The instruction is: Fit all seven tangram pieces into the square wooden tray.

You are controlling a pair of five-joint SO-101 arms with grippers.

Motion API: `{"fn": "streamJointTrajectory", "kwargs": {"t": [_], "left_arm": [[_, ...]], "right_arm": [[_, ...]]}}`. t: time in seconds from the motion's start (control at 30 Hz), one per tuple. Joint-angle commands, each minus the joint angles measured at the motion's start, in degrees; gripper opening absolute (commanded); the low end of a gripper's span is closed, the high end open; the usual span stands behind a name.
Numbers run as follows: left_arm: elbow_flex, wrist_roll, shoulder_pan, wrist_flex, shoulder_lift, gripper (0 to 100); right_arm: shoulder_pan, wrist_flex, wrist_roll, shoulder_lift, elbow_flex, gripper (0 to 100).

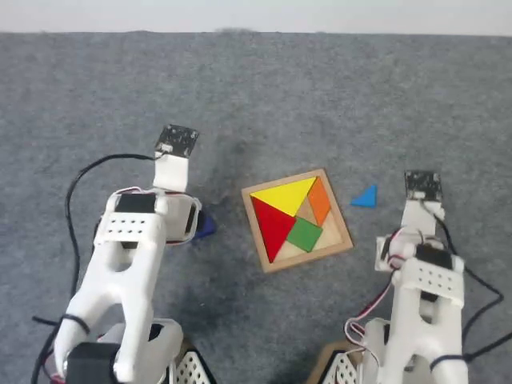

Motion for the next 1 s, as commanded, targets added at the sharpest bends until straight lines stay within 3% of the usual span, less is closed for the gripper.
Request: {"fn": "streamJointTrajectory", "kwargs": {"t": [0.0,0.17,0.27,0.4,0.6,0.97], "left_arm": [[0.1,0.2,-1.6,-3.5,-2.5,20],[4.7,2.4,-5.6,-12.2,-2.5,20],[5.0,2.5,-9.0,-12.7,-2.5,20],[5.1,2.5,-13.0,-13.0,-2.5,20],[5.1,2.5,-12.9,-13.0,-2.5,20],[5.6,2.3,-10.8,-12.9,-2.5,20]], "right_arm": [[-3.3,3.1,-0.3,6.4,-12.3,6.9],[-5.4,6.1,-0.4,23.0,-29.9,7.0],[-9.0,10.6,0.7,35.5,-43.9,7.4],[-13.4,20.4,6.6,50.3,-61.2,16.2],[-13.4,29.1,-22.8,66.4,-78.2,13.9],[-14.3,28.6,-31.7,78.2,-86.2,14.2]]}}
